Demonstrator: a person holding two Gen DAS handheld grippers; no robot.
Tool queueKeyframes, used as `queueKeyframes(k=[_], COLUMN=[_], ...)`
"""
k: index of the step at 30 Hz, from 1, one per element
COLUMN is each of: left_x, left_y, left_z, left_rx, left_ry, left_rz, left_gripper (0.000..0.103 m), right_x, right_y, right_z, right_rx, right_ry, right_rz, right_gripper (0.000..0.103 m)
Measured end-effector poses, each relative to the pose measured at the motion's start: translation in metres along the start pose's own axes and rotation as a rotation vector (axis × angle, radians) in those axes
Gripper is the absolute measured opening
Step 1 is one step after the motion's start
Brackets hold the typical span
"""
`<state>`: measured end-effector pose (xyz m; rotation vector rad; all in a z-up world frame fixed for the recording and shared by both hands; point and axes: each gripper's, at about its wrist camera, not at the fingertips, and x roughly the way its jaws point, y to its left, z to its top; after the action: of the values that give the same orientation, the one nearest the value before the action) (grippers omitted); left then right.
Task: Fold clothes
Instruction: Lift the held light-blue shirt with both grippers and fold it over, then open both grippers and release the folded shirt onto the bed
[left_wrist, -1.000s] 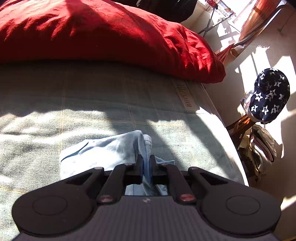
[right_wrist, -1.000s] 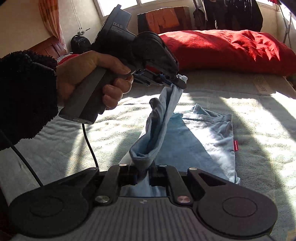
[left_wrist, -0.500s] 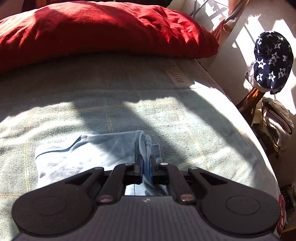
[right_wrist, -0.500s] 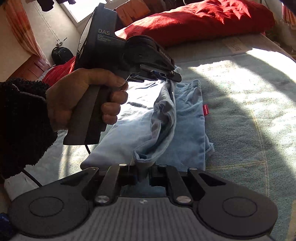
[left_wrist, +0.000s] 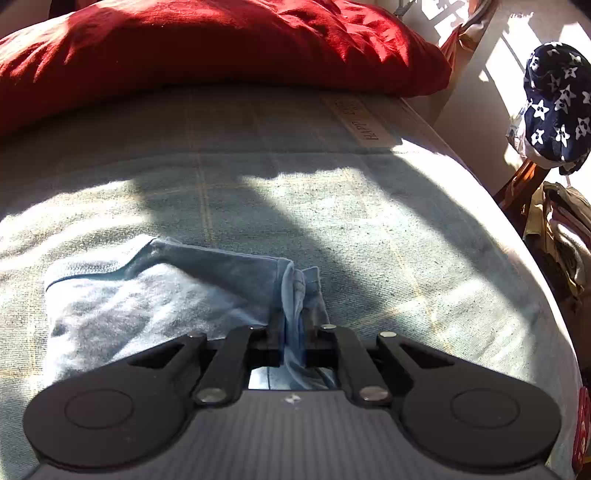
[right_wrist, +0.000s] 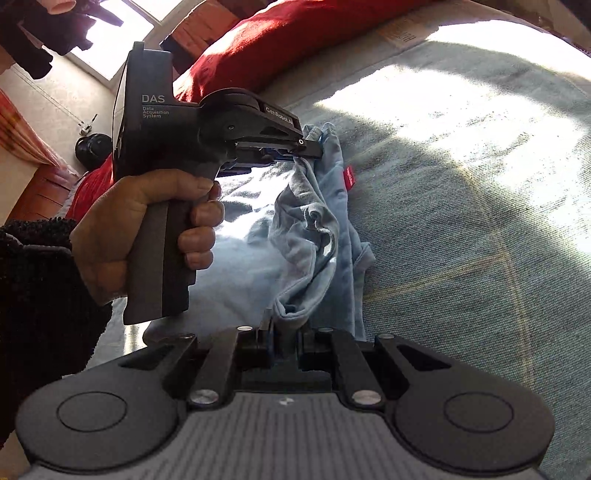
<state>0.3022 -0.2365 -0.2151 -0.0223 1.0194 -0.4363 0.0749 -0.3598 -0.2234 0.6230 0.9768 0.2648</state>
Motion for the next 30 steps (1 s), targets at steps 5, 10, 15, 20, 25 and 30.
queueKeyframes(k=[5, 10, 15, 20, 25, 30], left_x=[-0.002, -0.008, -0.043, -0.094, -0.142, -0.183], left_y=[-0.010, -0.018, -0.025, 0.001, 0.033, 0.046], left_z=[-0.005, -0.010, -0.011, -0.025, -0.068, -0.120], left_rx=[0.051, 0.084, 0.186, 0.297, 0.397, 0.384], left_ry=[-0.015, -0.019, -0.052, -0.082, -0.055, -0.045], left_rz=[-0.017, -0.116, -0.187, -0.134, 0.004, 0.007], left_gripper=[0.011, 0.017, 0.020, 0.031, 0.038, 0.048], right_x=[0.001, 0.005, -0.006, -0.025, -0.040, -0.041], right_y=[-0.001, -0.005, -0.007, -0.004, 0.003, 0.018], right_z=[-0.007, -0.010, -0.006, -0.007, -0.007, 0.001], right_rx=[0.008, 0.020, 0.005, -0.049, -0.101, -0.181], right_ry=[0.018, 0.034, 0.033, 0.030, 0.003, -0.027], right_rz=[-0.005, -0.022, -0.052, -0.111, -0.166, -0.209], right_gripper=[0.012, 0.017, 0.021, 0.030, 0.033, 0.041])
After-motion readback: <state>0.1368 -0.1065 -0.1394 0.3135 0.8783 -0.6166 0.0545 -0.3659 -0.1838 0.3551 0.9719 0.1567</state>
